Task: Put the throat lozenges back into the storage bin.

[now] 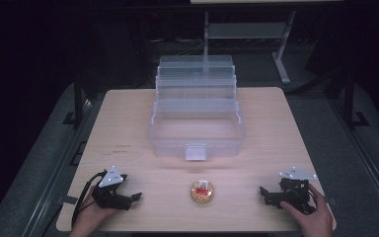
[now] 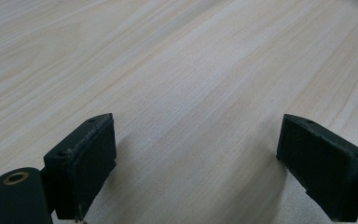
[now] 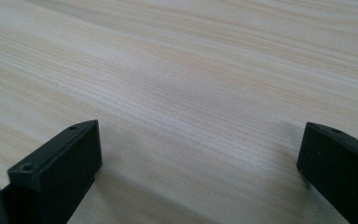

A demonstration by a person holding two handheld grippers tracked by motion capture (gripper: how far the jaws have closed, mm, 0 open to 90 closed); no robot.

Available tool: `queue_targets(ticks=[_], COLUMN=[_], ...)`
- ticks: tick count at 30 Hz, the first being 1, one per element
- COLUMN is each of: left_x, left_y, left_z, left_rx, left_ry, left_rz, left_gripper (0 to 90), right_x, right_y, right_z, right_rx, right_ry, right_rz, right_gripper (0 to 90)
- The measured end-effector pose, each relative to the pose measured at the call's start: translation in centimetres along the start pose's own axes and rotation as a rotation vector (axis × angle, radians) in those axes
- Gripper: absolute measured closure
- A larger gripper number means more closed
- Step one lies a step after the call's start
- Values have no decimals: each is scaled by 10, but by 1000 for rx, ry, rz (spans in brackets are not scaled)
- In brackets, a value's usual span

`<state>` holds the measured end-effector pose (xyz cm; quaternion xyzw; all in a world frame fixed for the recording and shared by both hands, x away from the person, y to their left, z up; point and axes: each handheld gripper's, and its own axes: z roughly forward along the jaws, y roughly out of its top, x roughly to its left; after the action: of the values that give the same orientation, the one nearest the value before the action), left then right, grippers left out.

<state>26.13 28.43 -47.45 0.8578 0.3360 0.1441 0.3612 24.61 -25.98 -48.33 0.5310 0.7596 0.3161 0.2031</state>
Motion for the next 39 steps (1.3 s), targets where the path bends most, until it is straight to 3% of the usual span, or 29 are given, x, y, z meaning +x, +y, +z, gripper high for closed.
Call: queue_targets(ticks=[24, 39], left_x=[-2, -8], left_y=[7, 25], left_z=[-6, -10], left_rx=[13, -3], left_ry=[-12, -43], left_rz=[2, 25], left_gripper=[113, 120], right_x=[0, 0], right_y=[0, 0], right_z=[0, 0], right_rx=[0, 1], right_ry=[0, 0], right_rz=[0, 0], right_gripper=[0, 0])
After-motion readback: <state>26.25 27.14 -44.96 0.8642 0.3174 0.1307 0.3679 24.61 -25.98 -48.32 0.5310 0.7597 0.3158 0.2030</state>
